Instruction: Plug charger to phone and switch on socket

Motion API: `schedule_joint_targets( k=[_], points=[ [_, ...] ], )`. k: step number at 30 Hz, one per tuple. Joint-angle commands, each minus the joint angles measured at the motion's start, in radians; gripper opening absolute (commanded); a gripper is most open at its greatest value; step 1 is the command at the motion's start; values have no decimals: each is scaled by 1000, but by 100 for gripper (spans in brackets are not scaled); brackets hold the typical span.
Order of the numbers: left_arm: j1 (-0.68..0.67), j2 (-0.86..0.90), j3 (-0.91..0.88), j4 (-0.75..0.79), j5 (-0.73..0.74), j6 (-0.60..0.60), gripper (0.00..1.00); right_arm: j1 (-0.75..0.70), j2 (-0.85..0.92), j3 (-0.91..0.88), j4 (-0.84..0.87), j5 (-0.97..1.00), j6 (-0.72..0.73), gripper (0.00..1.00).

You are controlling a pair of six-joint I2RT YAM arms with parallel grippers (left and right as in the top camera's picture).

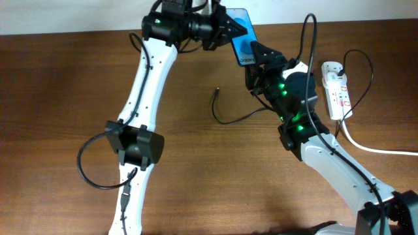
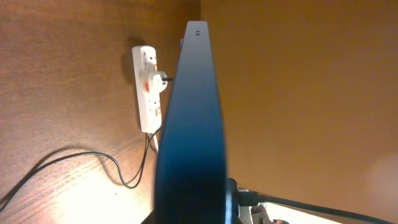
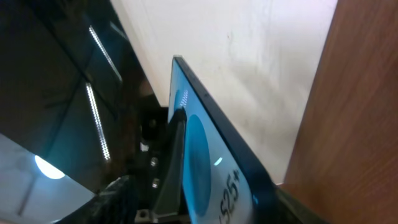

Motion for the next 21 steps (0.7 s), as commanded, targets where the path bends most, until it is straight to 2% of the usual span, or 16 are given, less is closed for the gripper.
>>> schedule_joint_targets(
  k=[1,4,5,8,10,12,13,15,19,21],
  points=[
    [74,-17,19,-6,56,77,0,4,-6,15,4,-3,-23,79],
    [170,-17,19,-134,92,279,0,4,-6,15,2,-34,-263,98],
    [195,-17,19,-179,92,321,0,4,-6,15,-23,-68,-359,99],
    [284,-17,19,-290,133,422,0,4,-6,15,-247,-123,-502,98],
    [301,-17,19,-356,133,511,0,4,-7,15,-361,-171,-628,98],
    [302,-17,19,-453,132,662,0,4,-8,15,-558,-179,-758,98],
    [302,-17,19,-476,129,697,0,4,-8,15,-621,-190,-797,98],
    [302,-17,19,-553,-6,724,0,4,-8,15,-782,-224,-920,98],
    [302,-17,19,-584,-14,789,0,4,-8,15,-937,-295,-1188,99],
    [303,-17,19,-582,-5,802,0,4,-8,26,-1022,-291,-1255,96]
  ],
)
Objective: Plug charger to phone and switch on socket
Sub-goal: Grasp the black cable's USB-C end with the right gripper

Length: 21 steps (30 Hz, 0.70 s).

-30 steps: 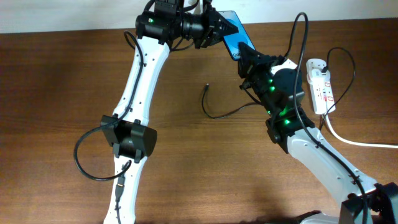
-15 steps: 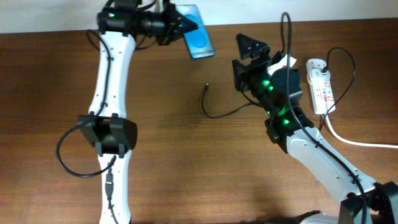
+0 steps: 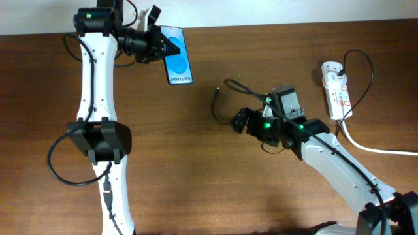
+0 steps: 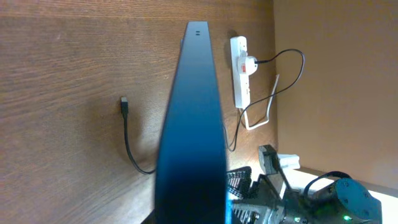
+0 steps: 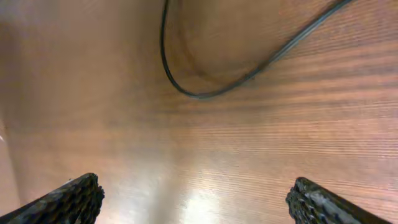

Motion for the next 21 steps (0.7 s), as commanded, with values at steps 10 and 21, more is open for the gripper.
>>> schedule_joint_targets(
  k=[10,21],
  points=[
    [59,-18,19,29,156,41,0,5,-6,315,-501,203,-309,89],
    [80,-18,19,95,211,-5,0,5,11,342,-343,164,-303,87]
  ],
)
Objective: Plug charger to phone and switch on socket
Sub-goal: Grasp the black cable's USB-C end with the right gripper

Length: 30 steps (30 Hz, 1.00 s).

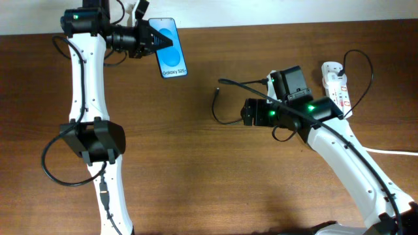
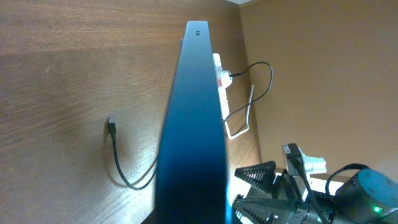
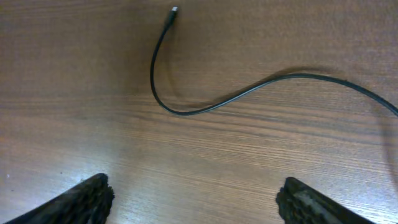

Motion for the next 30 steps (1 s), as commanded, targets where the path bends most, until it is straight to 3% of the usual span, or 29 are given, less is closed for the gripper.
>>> schedule_joint_targets(
  k=[1,4,6,13,18,27,30],
  points=[
    [53,-18,19,102,116,-93,0,5,83,136,-28,-25,-3,85],
    [107,-18,19,114,115,-119,0,6,298,364,-86,-81,20,75],
    [128,-18,19,114,115,-119,0,8,423,459,-68,-117,90,63],
    [136,-18,19,114,106,-119,0,76,656,466,103,-99,257,43],
    [136,-18,19,106,102,-118,0,85,736,465,169,-112,314,36],
    [136,-18,19,103,81,-118,0,103,824,463,272,-72,380,34],
    [136,-18,19,102,81,-118,0,103,824,461,264,-64,387,22]
  ],
)
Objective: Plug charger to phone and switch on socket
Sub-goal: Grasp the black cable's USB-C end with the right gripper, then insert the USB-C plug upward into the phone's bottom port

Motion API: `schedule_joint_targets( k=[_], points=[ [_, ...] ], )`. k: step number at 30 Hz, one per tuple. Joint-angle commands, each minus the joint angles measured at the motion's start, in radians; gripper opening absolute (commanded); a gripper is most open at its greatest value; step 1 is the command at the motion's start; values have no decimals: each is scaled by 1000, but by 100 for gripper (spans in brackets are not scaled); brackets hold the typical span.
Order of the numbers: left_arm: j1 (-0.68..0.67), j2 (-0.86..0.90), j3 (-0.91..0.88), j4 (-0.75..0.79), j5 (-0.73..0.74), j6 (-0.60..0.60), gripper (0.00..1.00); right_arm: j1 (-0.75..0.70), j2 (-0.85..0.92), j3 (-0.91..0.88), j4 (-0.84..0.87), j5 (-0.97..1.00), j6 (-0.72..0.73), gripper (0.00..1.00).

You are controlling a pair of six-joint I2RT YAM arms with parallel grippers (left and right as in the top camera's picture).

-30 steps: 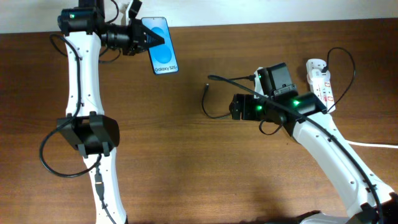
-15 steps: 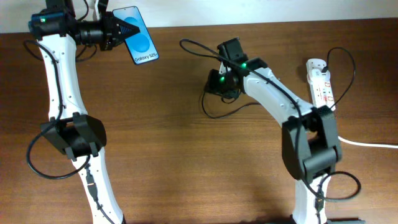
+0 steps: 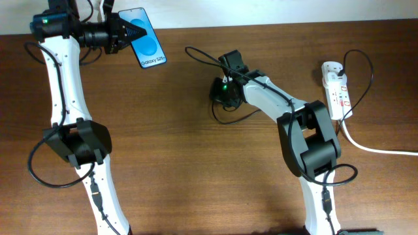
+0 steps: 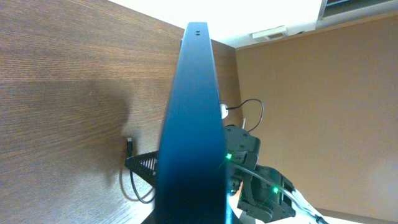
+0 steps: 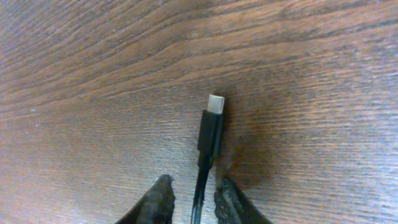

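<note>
The blue-screened phone [image 3: 147, 46] is held above the table's far left corner, with my left gripper [image 3: 123, 32] shut on it. In the left wrist view the phone [image 4: 193, 124] shows edge-on and fills the middle. The black charger cable's plug [image 5: 210, 127] lies flat on the wood, metal tip pointing away from the camera. My right gripper [image 5: 193, 186] is down at the table with its fingers [image 5: 160, 198] narrowed to either side of the cable just behind the plug, a small gap left on one side. From overhead the right gripper [image 3: 221, 91] sits at the cable's free end.
A white power strip [image 3: 336, 88] lies at the table's right edge with the charger plugged in and a white lead running off right. The black cable [image 3: 196, 55] loops over the right arm. The wooden table [image 3: 196, 163] spreads in front.
My right gripper has moved left from mid-table down to the cable's plug end, and its fingers have narrowed around the cable. The left arm has carried the phone further left.
Both grippers were at the phone near the table's back middle, the left one shut on it. Then the right gripper was open and low over the table by the cable, while the phone sat further left each time. Now the right fingers straddle the cable.
</note>
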Motion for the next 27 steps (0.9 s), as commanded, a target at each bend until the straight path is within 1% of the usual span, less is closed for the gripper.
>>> schedule_joint_targets(
  k=[1,2,3,4,6,7,8,9,10,12,13,15,17,18,19,21,22,23,24,25,27],
  points=[
    [4,-18,19,2,27,-9,0,10,30,6,-20,35,12,11],
    [4,-18,19,2,27,-9,0,6,30,6,-22,13,-29,4],
    [4,-18,19,2,27,-9,0,-5,26,9,-23,-46,-104,4],
    [4,-18,19,-1,27,-9,0,-37,2,9,-26,-165,-227,4],
    [4,-18,19,-10,27,-9,0,-91,-69,9,-61,-328,-383,4],
    [4,-18,19,-18,27,-9,0,-123,-126,9,-100,-410,-488,4],
    [4,-18,19,-21,27,-9,0,-165,-244,8,-229,-460,-651,4],
    [4,-18,19,-21,28,-9,0,-176,-281,8,-274,-460,-690,4],
    [4,-18,19,-29,28,-9,0,-205,-369,8,-369,-497,-774,4],
    [2,-18,19,-55,43,-8,0,-266,-486,8,-476,-610,-870,4],
    [0,-18,19,-61,139,44,0,-317,-547,6,-595,-748,-983,4],
    [-18,-18,19,-83,159,76,0,-330,-558,-35,-653,-834,-1058,4],
    [-53,-18,19,-115,160,132,0,-329,-558,-132,-597,-895,-1057,5],
    [-75,-18,19,-124,163,154,0,-329,-558,-200,-532,-950,-1038,5],
    [-110,-18,19,-124,163,156,0,-317,-558,-317,-369,-953,-901,4],
    [-179,-18,19,-91,163,156,0,-247,-558,-422,-120,-869,-664,4],
    [-200,-18,19,-71,164,155,0,-218,-558,-422,-62,-855,-610,4],
    [-220,-18,19,-37,188,135,0,-168,-558,-422,84,-853,-480,4],
    [-222,-18,19,0,246,111,0,-144,-558,-422,169,-836,-391,4],
    [-220,-18,19,73,336,50,0,-113,-558,-422,290,-835,-289,4],
    [-216,-18,19,156,353,-54,0,-74,-558,-422,421,-803,-179,4]
  ],
)
